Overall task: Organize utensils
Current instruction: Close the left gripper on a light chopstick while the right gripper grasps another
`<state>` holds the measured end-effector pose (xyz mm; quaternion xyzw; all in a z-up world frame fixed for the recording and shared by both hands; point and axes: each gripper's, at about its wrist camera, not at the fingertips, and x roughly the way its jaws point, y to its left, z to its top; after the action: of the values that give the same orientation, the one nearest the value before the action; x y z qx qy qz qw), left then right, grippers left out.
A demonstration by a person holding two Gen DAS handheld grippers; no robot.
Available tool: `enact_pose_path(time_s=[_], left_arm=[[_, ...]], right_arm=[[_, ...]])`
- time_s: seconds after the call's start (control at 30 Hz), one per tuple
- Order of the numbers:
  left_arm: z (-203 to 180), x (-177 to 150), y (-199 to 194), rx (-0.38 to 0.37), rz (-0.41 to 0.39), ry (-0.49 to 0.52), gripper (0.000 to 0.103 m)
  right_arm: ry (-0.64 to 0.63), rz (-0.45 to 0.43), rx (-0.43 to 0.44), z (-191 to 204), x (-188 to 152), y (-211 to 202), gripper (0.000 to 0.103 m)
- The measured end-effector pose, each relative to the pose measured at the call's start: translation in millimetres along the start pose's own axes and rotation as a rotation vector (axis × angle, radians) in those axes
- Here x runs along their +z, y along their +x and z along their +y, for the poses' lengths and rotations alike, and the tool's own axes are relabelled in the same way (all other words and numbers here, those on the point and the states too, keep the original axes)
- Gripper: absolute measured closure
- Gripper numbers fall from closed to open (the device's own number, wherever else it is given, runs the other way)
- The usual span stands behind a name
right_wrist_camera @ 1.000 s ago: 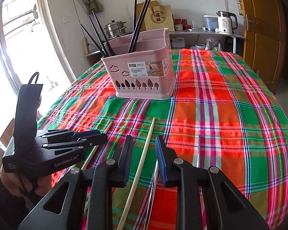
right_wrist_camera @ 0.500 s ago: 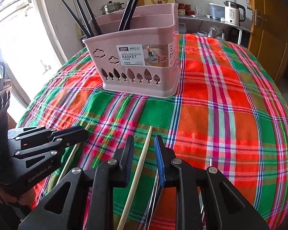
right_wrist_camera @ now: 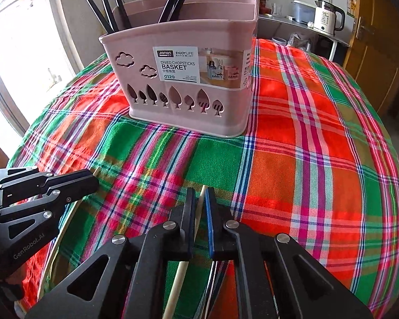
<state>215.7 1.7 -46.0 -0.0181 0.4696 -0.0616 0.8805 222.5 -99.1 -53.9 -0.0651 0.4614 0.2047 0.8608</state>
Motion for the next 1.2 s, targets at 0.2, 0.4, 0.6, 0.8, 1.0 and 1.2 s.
enact_pose_path(time_s=[0.2,0.4,0.6,0.8,1.0,1.2], left_arm=[[1.5,8.6,3.6,-0.009,0.032,-0.002,0.097],[6.7,15.0,-13.4,-0.029,-0.004,-0.031,0.098],[3.6,32.8,-59.5,-0.048,-0.105,-0.021,0.099],[-2.2,49.5,-109.4,-0.059,-0.219,0.012,0.099],[-3.4,50.6,-105.3,-0.096,-0.185,0.033,0.099],[6.6,33.3,-32.5,-0.054,0.011,0.015,0.098]], right_arm=[[0.025,-0.033,0.030,-1.5,3.5,-8.7,0.097],[0.035,-0.104,0.049,-2.0,10.1,-33.8,0.097],[0.033,-0.205,0.066,2.8,20.0,-70.1,0.098],[0.017,-0.306,0.067,10.6,30.3,-108.4,0.098],[0.008,-0.326,0.066,13.8,28.9,-119.1,0.098],[0.009,-0.310,0.072,12.4,27.7,-113.5,0.099]])
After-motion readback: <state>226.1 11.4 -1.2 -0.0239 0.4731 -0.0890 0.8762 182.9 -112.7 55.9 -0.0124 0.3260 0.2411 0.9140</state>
